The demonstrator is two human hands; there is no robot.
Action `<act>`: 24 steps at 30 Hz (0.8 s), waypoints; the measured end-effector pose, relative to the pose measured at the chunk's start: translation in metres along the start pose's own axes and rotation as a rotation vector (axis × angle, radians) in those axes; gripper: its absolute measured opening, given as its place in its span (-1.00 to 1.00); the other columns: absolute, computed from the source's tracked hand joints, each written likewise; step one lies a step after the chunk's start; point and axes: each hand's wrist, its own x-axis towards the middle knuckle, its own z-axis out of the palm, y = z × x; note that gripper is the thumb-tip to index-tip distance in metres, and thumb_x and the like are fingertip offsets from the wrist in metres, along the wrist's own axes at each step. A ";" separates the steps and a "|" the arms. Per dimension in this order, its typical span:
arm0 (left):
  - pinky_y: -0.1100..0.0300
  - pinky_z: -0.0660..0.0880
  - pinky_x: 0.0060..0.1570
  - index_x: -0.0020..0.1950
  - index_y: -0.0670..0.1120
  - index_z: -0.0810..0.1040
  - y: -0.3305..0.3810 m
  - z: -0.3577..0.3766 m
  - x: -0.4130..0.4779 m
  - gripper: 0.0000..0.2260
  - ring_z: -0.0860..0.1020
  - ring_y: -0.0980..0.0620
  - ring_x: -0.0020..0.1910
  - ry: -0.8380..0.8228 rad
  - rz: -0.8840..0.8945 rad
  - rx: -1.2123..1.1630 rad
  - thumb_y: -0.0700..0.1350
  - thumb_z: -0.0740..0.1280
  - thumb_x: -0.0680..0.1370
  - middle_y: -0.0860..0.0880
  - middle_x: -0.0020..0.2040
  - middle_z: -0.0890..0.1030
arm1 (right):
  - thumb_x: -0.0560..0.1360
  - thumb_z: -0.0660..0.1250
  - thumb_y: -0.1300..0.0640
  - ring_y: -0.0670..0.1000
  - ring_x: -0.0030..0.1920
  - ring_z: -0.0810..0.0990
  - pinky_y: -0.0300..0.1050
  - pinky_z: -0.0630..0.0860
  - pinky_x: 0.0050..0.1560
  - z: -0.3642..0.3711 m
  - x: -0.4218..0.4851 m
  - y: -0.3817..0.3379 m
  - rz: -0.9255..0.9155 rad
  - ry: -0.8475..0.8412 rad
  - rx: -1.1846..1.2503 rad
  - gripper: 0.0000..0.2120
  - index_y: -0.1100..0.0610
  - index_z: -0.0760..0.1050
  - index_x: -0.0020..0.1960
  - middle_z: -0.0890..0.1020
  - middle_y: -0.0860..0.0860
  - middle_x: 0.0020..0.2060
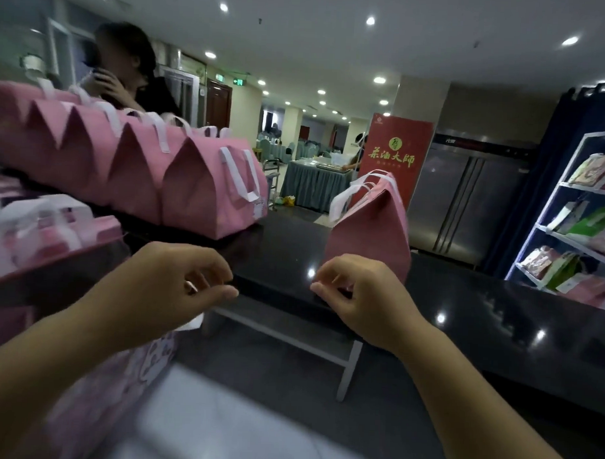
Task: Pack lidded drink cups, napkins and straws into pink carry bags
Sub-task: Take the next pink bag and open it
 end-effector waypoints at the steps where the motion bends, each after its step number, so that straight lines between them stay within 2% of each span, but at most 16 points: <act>1: 0.41 0.46 -0.35 -0.22 0.07 0.61 -0.005 -0.007 -0.014 -0.91 0.57 0.26 -0.36 -0.007 -0.009 0.010 0.02 0.45 0.32 0.19 -0.37 0.60 | 0.48 0.38 0.07 0.00 -0.22 0.59 0.06 0.54 -0.23 0.011 0.001 -0.011 -0.023 -0.036 0.013 -0.87 0.14 0.59 -0.09 0.62 -0.01 -0.21; 5: 0.42 0.45 -0.28 -0.17 0.06 0.61 -0.034 -0.029 -0.063 -0.87 0.57 0.28 -0.30 0.010 -0.065 0.042 -0.04 0.51 0.33 0.21 -0.30 0.60 | 0.50 0.35 0.04 0.06 -0.17 0.58 0.04 0.51 -0.20 0.059 0.009 -0.054 -0.107 -0.155 0.030 -0.85 0.12 0.59 -0.07 0.62 -0.01 -0.17; 6: 0.40 0.45 -0.28 -0.15 0.07 0.60 -0.042 -0.034 -0.072 -0.86 0.56 0.27 -0.28 0.018 -0.080 0.055 0.00 0.51 0.35 0.22 -0.28 0.59 | 0.50 0.35 0.04 0.06 -0.14 0.58 0.03 0.51 -0.18 0.070 0.013 -0.064 -0.115 -0.160 0.037 -0.85 0.12 0.59 -0.06 0.62 0.00 -0.15; 8: 0.30 0.47 -0.26 -0.10 0.05 0.60 -0.058 -0.046 -0.086 -0.80 0.54 0.22 -0.25 0.014 -0.102 0.131 0.13 0.39 0.39 0.21 -0.22 0.58 | 0.49 0.35 0.07 0.08 -0.09 0.56 0.01 0.49 -0.15 0.092 0.023 -0.082 -0.108 -0.144 0.060 -0.85 0.13 0.60 -0.02 0.62 0.01 -0.11; 12: 0.07 0.52 -0.13 0.07 -0.02 0.60 -0.089 -0.062 -0.101 -0.46 0.50 0.03 -0.13 -0.049 -0.153 0.345 0.34 0.18 0.35 0.08 -0.07 0.59 | 0.49 0.34 0.18 0.13 -0.03 0.53 0.05 0.49 -0.11 0.128 0.051 -0.111 -0.113 -0.068 0.081 -0.84 0.19 0.61 0.04 0.62 0.07 -0.02; 14: 0.11 0.47 -0.01 0.17 0.05 0.55 -0.104 -0.063 -0.105 -0.37 0.44 0.06 -0.03 -0.151 -0.192 0.368 0.42 0.14 0.32 0.11 0.03 0.54 | 0.48 0.32 0.17 0.14 0.01 0.54 0.08 0.52 -0.09 0.144 0.068 -0.120 -0.121 -0.057 0.071 -0.78 0.18 0.60 0.09 0.63 0.07 0.04; 16: 0.27 0.37 0.02 0.24 0.12 0.47 -0.119 -0.060 -0.108 -0.44 0.34 0.13 0.03 -0.249 -0.190 0.354 0.40 0.19 0.37 0.17 0.09 0.47 | 0.46 0.32 0.20 0.12 0.10 0.50 0.09 0.51 -0.01 0.159 0.086 -0.122 -0.100 -0.131 0.030 -0.70 0.11 0.57 0.19 0.59 0.03 0.14; 18: 0.34 0.31 -0.01 0.25 0.14 0.46 -0.129 -0.059 -0.110 -0.56 0.30 0.14 0.04 -0.283 -0.146 0.331 0.28 0.26 0.43 0.19 0.11 0.46 | 0.47 0.29 0.29 0.07 0.22 0.43 0.08 0.47 0.07 0.174 0.101 -0.120 -0.076 -0.256 -0.038 -0.57 0.00 0.50 0.28 0.53 -0.06 0.25; 21: 0.23 0.37 0.01 0.18 0.07 0.55 -0.141 -0.056 -0.109 -0.67 0.31 0.08 0.01 -0.257 -0.084 0.235 0.11 0.36 0.45 0.12 0.07 0.54 | 0.47 0.29 0.27 0.02 0.29 0.37 0.07 0.46 0.11 0.188 0.115 -0.116 -0.035 -0.435 -0.155 -0.57 -0.09 0.50 0.26 0.49 -0.13 0.29; 24: 0.12 0.45 -0.03 0.10 0.05 0.61 -0.148 -0.054 -0.108 -0.77 0.35 0.05 -0.03 -0.235 -0.021 0.147 0.01 0.40 0.45 0.11 -0.01 0.57 | 0.44 0.31 0.32 0.04 0.14 0.47 -0.03 0.45 -0.04 0.194 0.119 -0.112 -0.004 -0.397 -0.232 -0.67 -0.04 0.58 0.08 0.57 -0.10 0.11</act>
